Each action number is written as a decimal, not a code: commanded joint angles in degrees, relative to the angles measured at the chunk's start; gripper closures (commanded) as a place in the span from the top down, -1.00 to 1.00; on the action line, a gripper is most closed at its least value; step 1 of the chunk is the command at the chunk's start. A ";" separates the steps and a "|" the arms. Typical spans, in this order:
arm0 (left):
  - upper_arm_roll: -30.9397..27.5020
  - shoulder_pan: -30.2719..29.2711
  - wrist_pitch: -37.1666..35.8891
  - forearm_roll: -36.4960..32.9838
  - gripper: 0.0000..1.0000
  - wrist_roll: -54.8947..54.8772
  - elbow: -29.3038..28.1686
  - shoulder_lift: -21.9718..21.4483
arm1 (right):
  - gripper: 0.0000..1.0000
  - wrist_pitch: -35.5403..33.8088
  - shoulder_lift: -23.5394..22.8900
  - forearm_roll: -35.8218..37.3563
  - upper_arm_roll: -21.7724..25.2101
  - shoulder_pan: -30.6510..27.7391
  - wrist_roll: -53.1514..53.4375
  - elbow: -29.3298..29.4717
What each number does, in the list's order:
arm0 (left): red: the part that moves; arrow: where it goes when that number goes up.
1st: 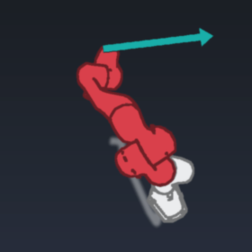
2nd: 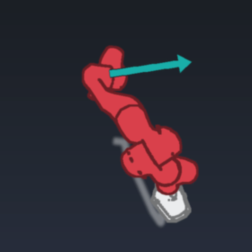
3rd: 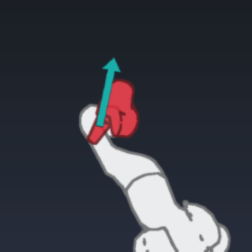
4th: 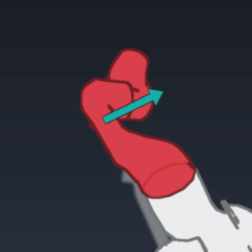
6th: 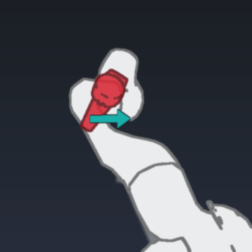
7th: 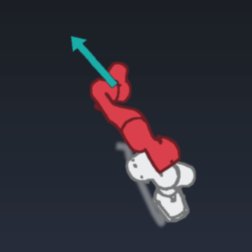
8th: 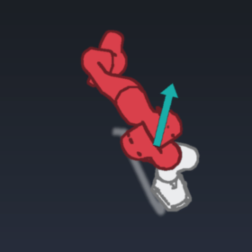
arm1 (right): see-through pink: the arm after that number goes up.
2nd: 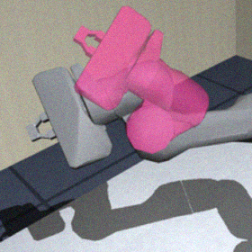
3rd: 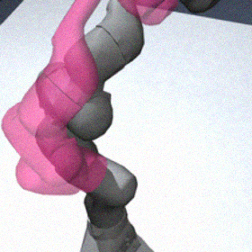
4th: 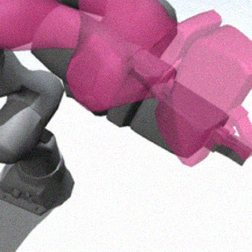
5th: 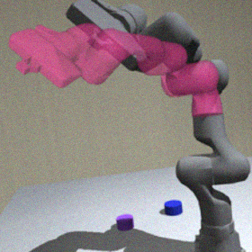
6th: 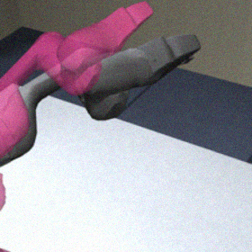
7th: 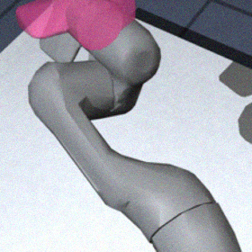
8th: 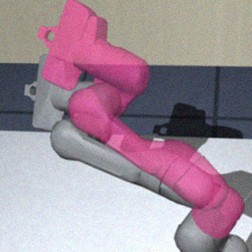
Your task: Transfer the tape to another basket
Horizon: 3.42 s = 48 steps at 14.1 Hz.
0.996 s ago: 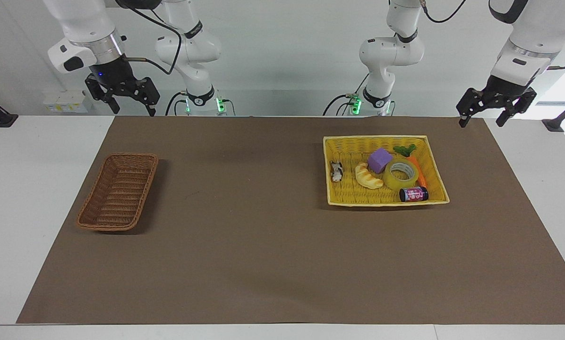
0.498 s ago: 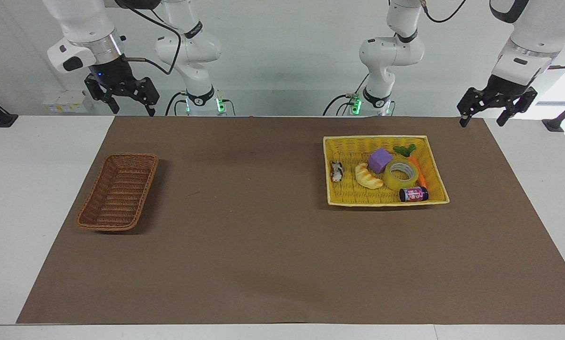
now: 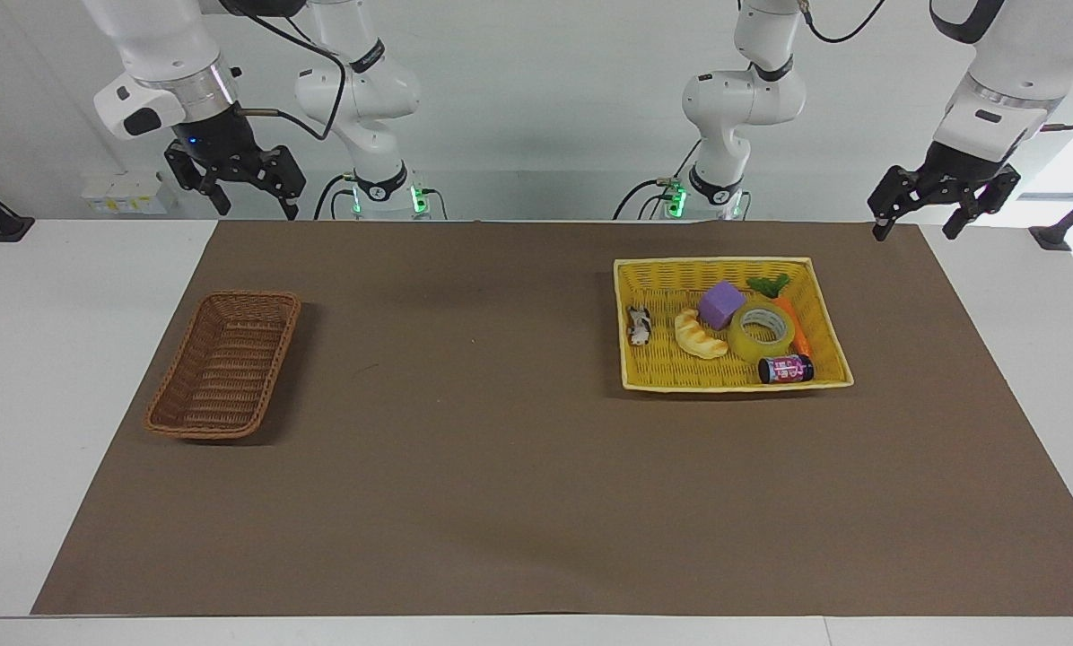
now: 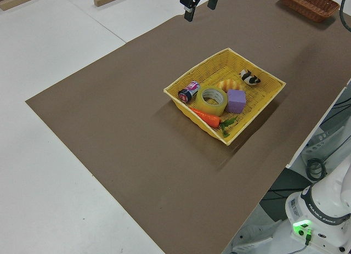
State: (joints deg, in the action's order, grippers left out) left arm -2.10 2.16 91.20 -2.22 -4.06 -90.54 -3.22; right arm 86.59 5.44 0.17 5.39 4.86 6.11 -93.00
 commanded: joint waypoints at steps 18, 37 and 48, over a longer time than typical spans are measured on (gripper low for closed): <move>-0.18 -0.31 3.02 -0.07 1.00 -0.51 -17.30 -2.76 | 1.00 3.68 1.15 -1.49 -0.47 0.15 -0.49 -3.76; -0.01 3.47 31.06 0.02 1.00 0.28 -41.39 1.37 | 1.00 5.44 1.24 -1.49 -0.47 0.15 -0.66 -4.47; -0.01 3.73 37.29 2.31 1.00 12.40 -42.53 5.41 | 1.00 3.33 1.50 -1.49 -0.55 0.15 -1.45 -4.64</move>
State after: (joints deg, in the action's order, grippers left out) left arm -1.54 4.95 124.76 -0.74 4.92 -132.10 0.55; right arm 90.24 5.46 0.01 5.05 5.35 6.11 -96.02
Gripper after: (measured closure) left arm 0.000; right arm 0.000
